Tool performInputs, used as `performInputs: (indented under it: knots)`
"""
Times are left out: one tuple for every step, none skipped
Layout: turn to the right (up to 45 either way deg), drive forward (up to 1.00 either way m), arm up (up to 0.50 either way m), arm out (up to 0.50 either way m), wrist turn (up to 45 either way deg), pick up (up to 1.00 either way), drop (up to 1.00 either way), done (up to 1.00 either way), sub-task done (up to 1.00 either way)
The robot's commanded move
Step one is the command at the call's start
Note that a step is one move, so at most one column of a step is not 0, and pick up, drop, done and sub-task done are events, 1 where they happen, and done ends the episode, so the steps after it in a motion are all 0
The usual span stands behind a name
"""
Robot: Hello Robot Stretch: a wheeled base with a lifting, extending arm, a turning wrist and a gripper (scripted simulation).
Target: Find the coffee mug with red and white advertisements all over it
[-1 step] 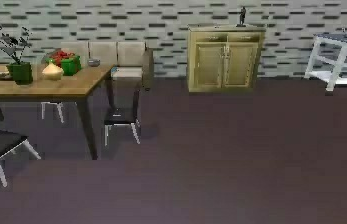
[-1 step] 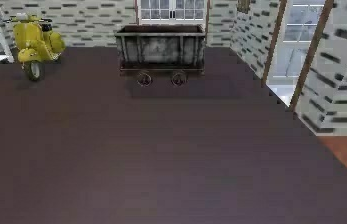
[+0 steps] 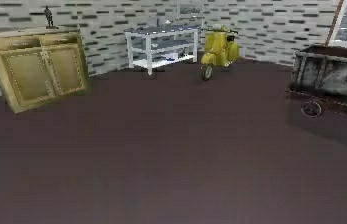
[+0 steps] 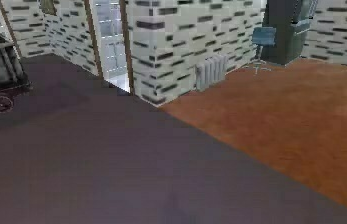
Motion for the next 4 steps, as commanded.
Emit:
performInputs:
  knots:
    - [45.0,0.0,0.0,0.0,0.0,0.0,0.0,0.0,0.0]
    - [24.0,0.0,0.0,0.0,0.0,0.0,0.0,0.0,0.0]
    - [3.0,0.0,0.0,0.0,0.0,0.0,0.0,0.0,0.0]
    - [0.0,1.0,0.0,0.0,0.0,0.0,0.0,0.0,0.0]
